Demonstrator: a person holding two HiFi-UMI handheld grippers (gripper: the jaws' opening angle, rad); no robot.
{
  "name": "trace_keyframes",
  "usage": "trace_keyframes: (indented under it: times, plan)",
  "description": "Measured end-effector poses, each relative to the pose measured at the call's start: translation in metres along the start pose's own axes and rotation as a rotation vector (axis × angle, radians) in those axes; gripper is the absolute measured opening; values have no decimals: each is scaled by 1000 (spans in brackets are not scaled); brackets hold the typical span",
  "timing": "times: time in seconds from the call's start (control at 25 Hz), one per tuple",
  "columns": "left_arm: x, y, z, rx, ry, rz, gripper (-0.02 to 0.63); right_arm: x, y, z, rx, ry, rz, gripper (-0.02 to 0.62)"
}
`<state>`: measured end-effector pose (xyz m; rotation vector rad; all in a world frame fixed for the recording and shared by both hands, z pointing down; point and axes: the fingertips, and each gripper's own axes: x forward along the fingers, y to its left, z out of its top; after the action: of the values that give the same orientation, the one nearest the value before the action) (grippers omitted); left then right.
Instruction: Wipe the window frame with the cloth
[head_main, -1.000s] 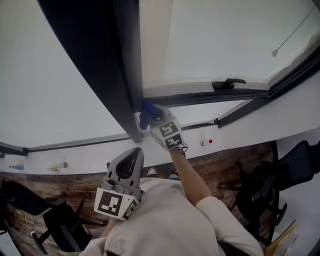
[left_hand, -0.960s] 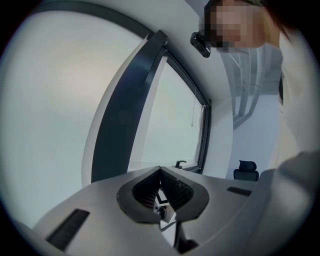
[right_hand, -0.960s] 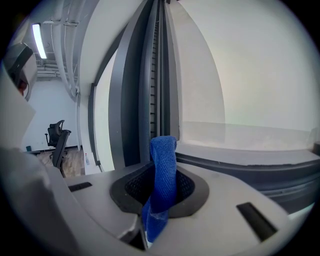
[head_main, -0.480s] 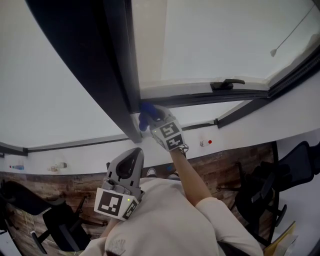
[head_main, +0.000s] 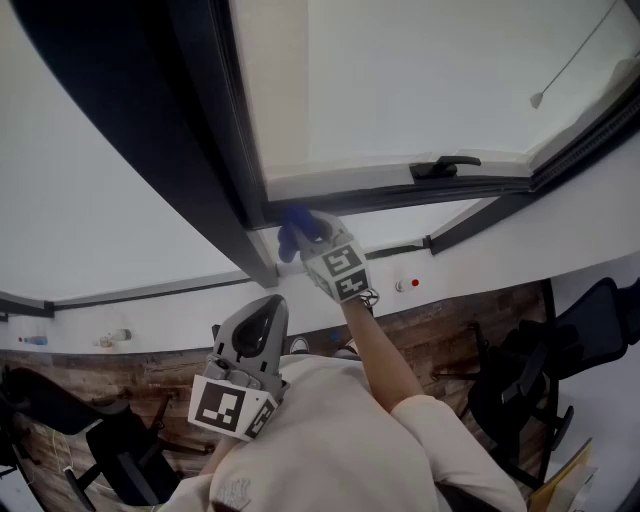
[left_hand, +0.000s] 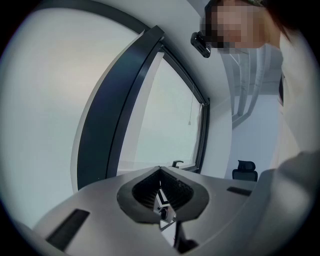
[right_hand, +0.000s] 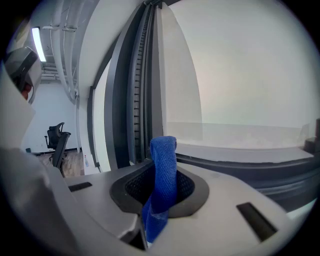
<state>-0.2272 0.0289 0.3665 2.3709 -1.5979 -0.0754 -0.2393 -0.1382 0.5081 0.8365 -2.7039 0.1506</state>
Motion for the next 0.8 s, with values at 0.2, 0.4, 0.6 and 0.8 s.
trace_keyframes:
  times: [0.2, 0.4, 0.6, 0.8]
  plan:
    - [5, -6, 2, 6, 0, -9, 9, -9, -11, -1, 10, -2, -22, 61]
    - [14, -15, 0, 8, 6, -32, 9, -19, -26, -4, 21, 0, -47, 61]
    - [22, -22, -1, 8, 8, -47, 9, -30, -44, -8, 32, 1, -74, 61]
    - [27, -29, 0, 9, 5, -56, 9, -37, -51, -9, 37, -1, -83, 61]
